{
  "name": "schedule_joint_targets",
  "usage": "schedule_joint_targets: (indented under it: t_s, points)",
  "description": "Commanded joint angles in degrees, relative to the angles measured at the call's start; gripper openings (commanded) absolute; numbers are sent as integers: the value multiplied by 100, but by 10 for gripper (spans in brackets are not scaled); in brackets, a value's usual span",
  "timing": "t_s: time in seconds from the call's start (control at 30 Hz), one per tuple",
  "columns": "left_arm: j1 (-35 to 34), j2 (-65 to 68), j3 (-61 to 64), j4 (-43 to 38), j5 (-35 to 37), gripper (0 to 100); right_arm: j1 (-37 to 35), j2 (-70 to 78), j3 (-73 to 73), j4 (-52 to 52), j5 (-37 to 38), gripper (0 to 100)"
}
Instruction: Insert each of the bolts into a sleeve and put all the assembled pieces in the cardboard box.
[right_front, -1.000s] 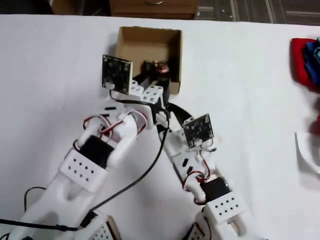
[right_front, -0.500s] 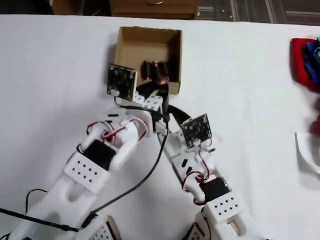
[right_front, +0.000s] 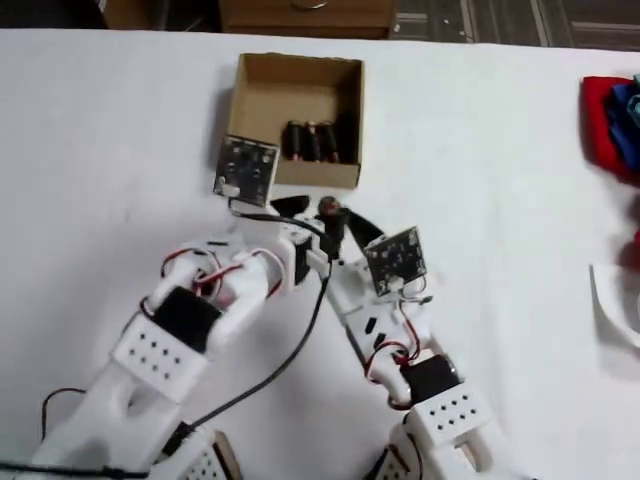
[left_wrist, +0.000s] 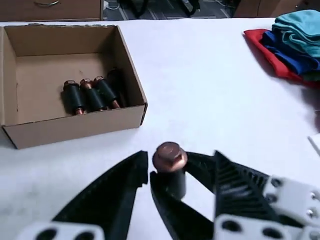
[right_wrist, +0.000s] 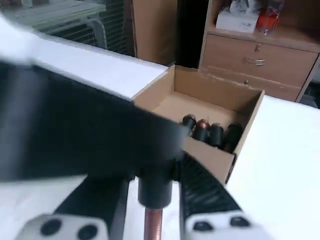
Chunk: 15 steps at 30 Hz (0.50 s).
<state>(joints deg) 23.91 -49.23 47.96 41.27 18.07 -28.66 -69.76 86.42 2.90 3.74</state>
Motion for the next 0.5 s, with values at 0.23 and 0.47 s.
schedule_joint_targets:
  t_s: [0.23, 0.47]
  points:
    - [-1705, -1644, -532, 1486, -18, 182, 435, -127, -334, -84, -466, 23]
    - [-3631, -2092, 1015, 1714, -2479, 135, 1174, 1288, -2602, 892, -1037, 23]
